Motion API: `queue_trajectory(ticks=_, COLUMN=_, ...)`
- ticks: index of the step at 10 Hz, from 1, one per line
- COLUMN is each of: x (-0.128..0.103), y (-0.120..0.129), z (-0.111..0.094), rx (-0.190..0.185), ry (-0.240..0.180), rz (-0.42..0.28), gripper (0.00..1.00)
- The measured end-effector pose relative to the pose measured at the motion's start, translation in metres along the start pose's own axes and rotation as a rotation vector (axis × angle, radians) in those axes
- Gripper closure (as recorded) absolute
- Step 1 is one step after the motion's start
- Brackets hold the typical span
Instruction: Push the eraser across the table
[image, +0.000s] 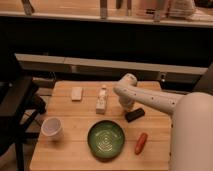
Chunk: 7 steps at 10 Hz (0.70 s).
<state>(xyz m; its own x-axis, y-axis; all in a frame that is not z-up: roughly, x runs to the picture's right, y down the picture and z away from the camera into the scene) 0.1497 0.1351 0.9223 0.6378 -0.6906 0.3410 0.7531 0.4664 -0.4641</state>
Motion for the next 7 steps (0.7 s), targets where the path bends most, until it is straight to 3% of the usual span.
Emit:
queue_trajectory(ticks=4, x=-0.001, y=-0.001, z=-0.003, rx=0.004, ry=-0.002, rz=0.0, gripper=0.97)
queue_trajectory(ticks=7, x=-0.007, y=-0.012, z=-0.002, rx=0.0, ry=0.009, rz=-0.053, gripper=0.97)
